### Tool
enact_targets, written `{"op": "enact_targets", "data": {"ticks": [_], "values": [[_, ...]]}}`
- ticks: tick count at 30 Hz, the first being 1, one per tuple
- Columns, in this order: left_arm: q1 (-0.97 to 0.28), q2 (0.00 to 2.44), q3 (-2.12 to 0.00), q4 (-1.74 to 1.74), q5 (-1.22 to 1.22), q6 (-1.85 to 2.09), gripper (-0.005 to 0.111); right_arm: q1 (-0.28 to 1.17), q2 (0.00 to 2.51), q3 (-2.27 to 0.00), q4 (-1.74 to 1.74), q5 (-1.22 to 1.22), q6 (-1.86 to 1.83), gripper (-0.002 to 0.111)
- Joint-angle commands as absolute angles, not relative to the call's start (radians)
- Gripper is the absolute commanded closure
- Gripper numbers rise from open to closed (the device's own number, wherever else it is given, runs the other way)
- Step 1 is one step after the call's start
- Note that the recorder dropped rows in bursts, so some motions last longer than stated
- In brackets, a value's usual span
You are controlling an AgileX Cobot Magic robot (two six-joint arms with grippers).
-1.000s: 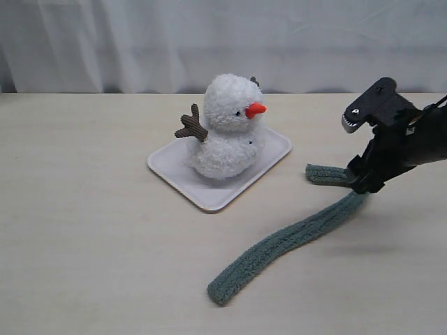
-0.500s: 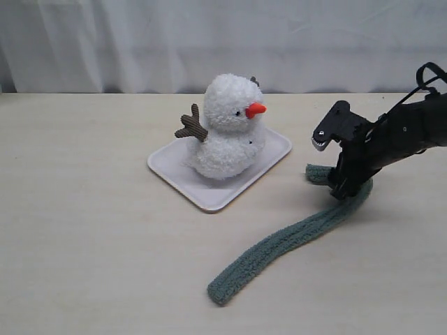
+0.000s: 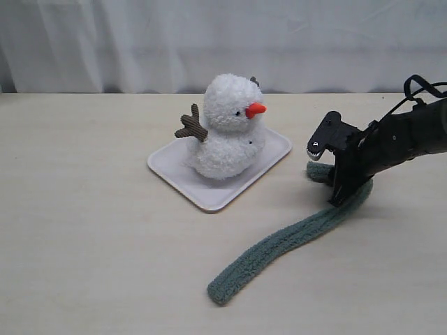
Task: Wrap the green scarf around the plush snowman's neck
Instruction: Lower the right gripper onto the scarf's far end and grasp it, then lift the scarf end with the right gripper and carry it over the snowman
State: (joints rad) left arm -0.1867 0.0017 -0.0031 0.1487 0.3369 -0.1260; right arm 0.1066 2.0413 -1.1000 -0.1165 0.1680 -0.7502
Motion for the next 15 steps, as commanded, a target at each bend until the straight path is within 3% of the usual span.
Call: {"op": "enact_targets", "data": {"ticks": [1,3,15], "values": [[-0.186,0.000,0.000,0.146,0.323,-0.127,0.107,0.107,2.057,-1.093,-0.120,0.202,-0.774,0.091],[-0.186,0.000,0.000,0.146,0.323,-0.127,0.107,0.107,2.051,-1.093,-0.120,0.205,-0.773,0.104],[-0.186,0.000,0.000,0.146,0.323,-0.127,0.107,0.107,1.777,-1.093,-0.045,0.207,-0.771,0.104]]}}
